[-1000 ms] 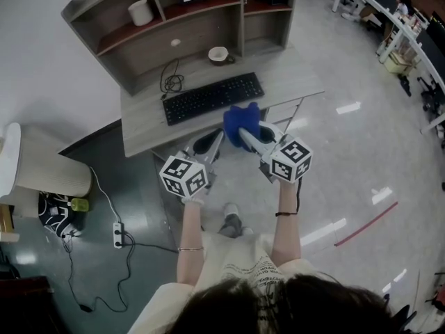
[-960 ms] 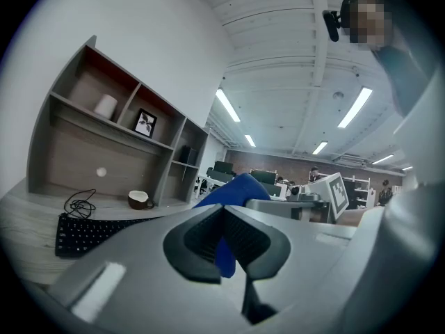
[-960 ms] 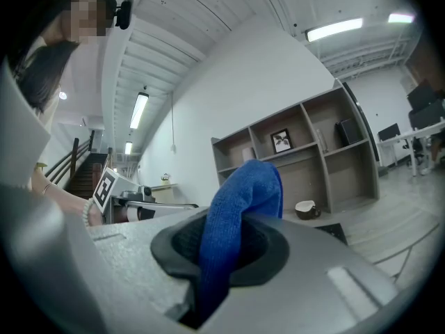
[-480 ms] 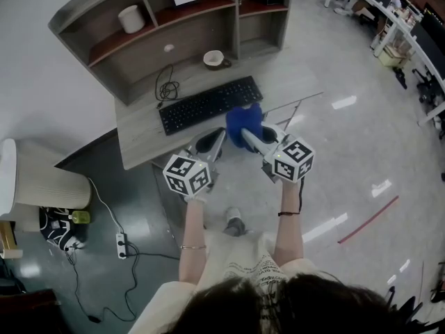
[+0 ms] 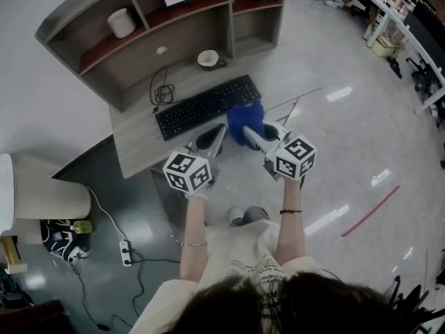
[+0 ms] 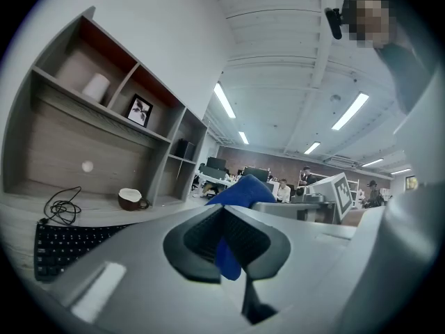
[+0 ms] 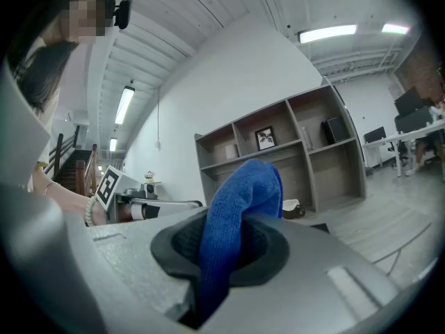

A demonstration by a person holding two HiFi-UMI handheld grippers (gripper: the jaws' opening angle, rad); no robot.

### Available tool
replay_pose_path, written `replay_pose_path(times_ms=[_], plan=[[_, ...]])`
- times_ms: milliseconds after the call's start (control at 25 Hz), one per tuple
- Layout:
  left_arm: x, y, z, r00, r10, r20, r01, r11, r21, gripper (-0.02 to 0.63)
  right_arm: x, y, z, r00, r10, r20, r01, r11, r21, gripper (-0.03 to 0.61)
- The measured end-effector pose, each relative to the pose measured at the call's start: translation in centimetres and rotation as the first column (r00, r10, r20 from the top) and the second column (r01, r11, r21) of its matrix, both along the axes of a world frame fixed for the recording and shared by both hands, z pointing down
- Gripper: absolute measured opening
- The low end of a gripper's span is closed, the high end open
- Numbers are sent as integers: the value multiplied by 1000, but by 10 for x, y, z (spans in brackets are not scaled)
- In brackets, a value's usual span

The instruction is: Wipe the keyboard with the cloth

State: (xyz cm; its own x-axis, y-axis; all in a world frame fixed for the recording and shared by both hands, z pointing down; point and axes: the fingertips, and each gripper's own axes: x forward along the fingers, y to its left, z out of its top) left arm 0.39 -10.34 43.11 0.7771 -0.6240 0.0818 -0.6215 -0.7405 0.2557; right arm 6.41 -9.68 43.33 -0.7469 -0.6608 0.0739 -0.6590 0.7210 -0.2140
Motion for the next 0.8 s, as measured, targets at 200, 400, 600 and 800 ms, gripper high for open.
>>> replay_pose_path(times_ms=[200,400,600,800], plan=[[-2,-7,6,1000,2,4,-2,1000,-17,-3,5,-6,7,1000,18,-7,-19,1000,-18,52],[4,-17,14,1000,0,5,0,999,-39,-2,8,-19,11,1000,10,-5,-10,999,-31,52],[11,-36,18,1000,-23,6,23,998,-56,-3,19,-41,16,1000,-4,-15,3,998,-56,52],[22,-62,25,999,-37,4,37,997,-74,-3,29,-70,21,999,-22,-25,20,997,-69,52]])
